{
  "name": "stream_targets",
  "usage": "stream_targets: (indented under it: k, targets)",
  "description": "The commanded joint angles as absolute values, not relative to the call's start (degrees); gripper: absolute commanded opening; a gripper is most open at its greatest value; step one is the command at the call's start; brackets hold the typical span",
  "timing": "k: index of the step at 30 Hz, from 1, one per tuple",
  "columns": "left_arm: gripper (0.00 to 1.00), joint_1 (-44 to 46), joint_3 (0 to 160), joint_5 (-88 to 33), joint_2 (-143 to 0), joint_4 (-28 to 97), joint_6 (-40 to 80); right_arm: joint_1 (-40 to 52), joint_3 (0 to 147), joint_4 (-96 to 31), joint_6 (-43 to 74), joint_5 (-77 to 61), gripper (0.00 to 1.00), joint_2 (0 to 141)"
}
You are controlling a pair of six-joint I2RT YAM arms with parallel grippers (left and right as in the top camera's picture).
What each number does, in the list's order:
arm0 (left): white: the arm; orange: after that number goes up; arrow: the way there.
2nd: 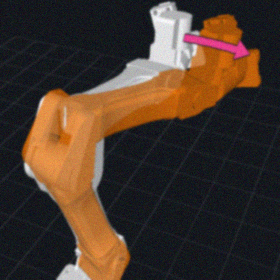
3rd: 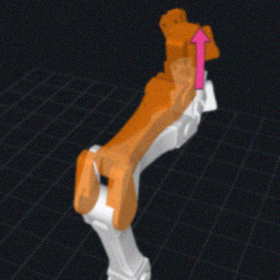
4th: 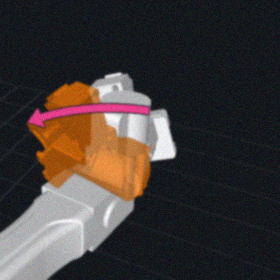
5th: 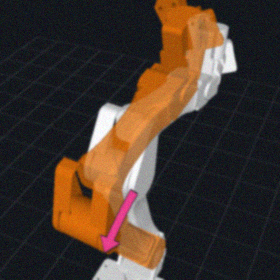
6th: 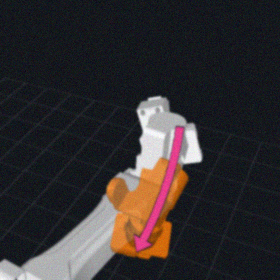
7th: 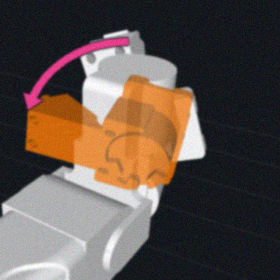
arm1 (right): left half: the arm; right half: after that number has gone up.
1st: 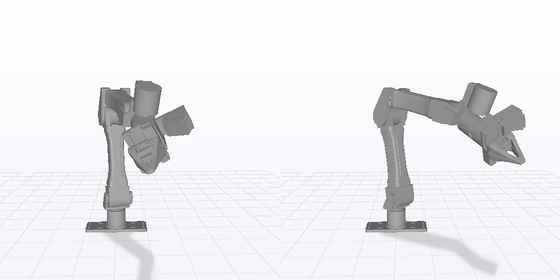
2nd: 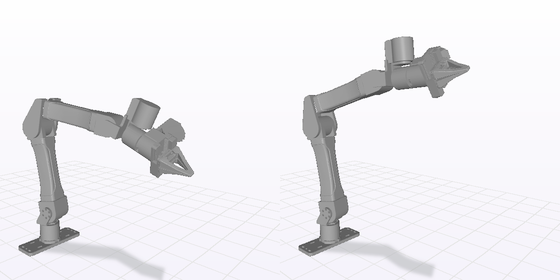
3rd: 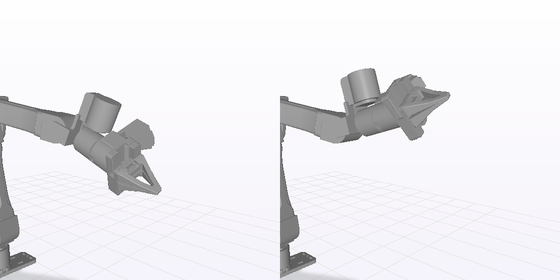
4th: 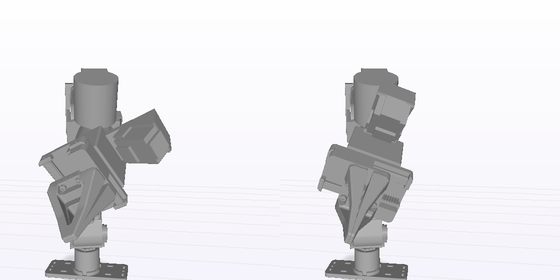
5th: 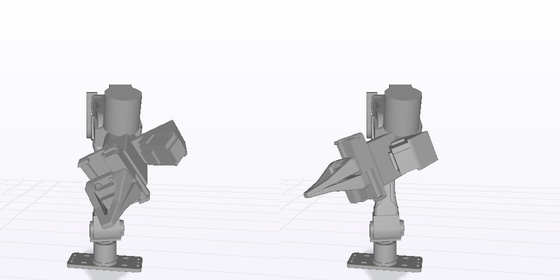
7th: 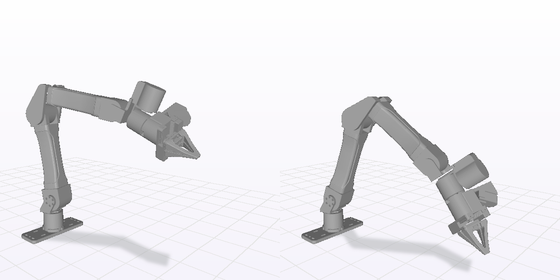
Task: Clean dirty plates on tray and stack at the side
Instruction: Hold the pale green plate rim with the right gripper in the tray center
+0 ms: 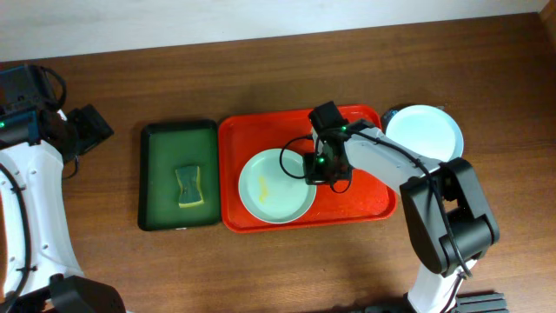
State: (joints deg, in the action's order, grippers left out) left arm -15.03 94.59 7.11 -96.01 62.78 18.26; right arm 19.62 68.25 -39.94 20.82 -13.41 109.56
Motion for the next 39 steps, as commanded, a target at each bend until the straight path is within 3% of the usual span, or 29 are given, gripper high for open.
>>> stream_targets:
  k: [1,5,24,28,39]
  targets:
    - [0.99,-15.18,94.8,7.35,-95.66,62.7,18.83,15.51,69.91,-41.67,24.62,-11.57,0.04,108.4]
    - [0.99,-15.18,94.8,7.35,-95.66,62.7,18.85,11.53,70.41,-44.71,24.73,-11.53,0.04,108.36]
    - [0.99,-15.18,94.8,7.35,-95.66,62.7,18.85,15.42,70.41,-49.28,21.45,-14.9,0.04,108.36]
    - [0.99,-15.18,94.8,7.35,-95.66,62.7,18.83,15.35,70.41,-48.45,21.45,-14.76,0.12,108.36]
    - [0.99,-15.16,94.8,6.85,-95.66,56.21,19.09,15.35,70.41,-47.53,21.45,-14.76,0.15,108.36]
